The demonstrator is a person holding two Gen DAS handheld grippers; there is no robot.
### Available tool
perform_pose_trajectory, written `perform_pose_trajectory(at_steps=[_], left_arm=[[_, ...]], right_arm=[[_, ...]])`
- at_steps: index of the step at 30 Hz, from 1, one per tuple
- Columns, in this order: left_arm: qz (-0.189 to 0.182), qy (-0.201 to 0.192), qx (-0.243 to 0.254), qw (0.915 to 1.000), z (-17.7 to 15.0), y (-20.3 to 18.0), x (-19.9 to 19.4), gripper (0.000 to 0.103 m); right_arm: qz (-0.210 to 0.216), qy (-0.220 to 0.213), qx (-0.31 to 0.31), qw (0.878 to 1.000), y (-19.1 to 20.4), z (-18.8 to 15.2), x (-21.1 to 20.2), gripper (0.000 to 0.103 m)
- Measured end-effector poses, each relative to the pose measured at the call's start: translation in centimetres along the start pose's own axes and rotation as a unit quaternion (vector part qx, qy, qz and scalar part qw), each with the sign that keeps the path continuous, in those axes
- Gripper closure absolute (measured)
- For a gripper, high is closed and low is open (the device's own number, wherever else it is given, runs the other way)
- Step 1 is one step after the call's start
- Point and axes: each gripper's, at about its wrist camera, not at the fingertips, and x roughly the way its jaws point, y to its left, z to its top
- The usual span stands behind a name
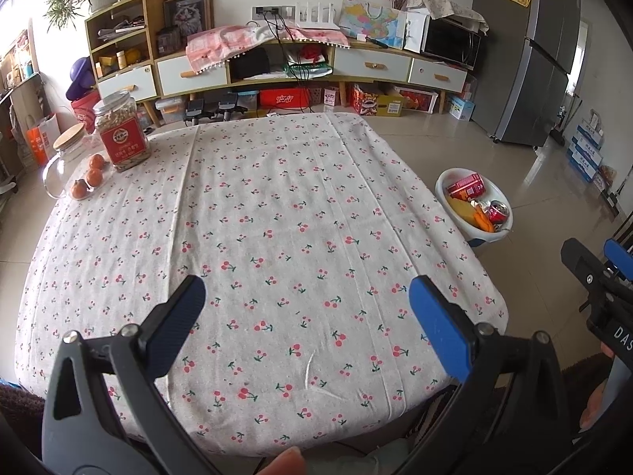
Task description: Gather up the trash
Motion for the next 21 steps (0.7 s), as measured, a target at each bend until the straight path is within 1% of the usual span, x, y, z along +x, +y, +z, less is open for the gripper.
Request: perform_pose_trajectory(at_steps=[21], left_arm=[[-0.001, 0.0, -0.001, 1.0, -0.01, -0.04, -0.02, 0.001]], right_arm=[[0.002, 0.0, -0.001, 1.0, 0.46, -0.03, 0.08, 0.0]])
